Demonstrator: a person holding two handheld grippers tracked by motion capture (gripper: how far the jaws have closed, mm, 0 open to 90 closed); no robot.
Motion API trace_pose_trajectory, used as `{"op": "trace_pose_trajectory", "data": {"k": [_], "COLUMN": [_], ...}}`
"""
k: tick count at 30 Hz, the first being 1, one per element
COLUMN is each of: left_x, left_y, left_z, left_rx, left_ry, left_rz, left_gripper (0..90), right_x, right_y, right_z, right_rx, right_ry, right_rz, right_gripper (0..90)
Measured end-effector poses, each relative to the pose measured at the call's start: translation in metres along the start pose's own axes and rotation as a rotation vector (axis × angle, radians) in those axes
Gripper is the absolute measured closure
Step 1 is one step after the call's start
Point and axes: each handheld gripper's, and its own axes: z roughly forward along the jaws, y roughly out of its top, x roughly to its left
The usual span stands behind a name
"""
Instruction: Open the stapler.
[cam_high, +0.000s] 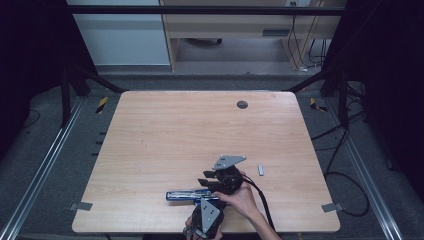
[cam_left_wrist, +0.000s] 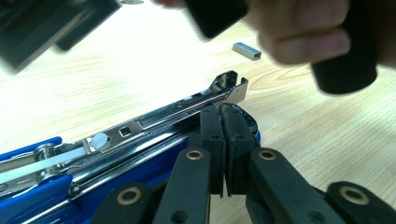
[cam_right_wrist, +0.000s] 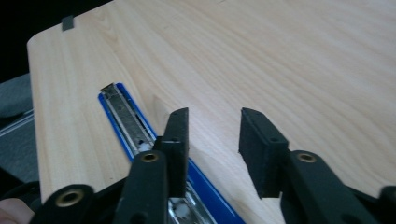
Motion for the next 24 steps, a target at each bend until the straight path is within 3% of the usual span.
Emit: {"op": "trace_pose_trajectory", "data": {"k": [7, 16, 24], "left_x": [0.005, 0.013, 0.030], "left_y": [0.001, 0.007, 0.038], "left_z": [0.000, -0.005, -0.015], "left_rx": [0.009, 0.034, 0.036], "left_ry": [-0.030, -0.051, -0.077], "left_rz": [-0.014, -0.015, 0.018], "left_gripper": [84.9, 78.7, 70.8], "right_x": [-0.011, -0.029, -0.045], "right_y": [-0.005, -0.016, -0.026], "right_z": [-0.024, -0.056, -0.077], "right_rx": [-0.036, -0.067, -0.074], "right_ry": [-0.063, -0.132, -0.209], "right_rz": [0.011, 0.040, 0.077], "right_gripper": [57.1, 57.9, 55.8]}}
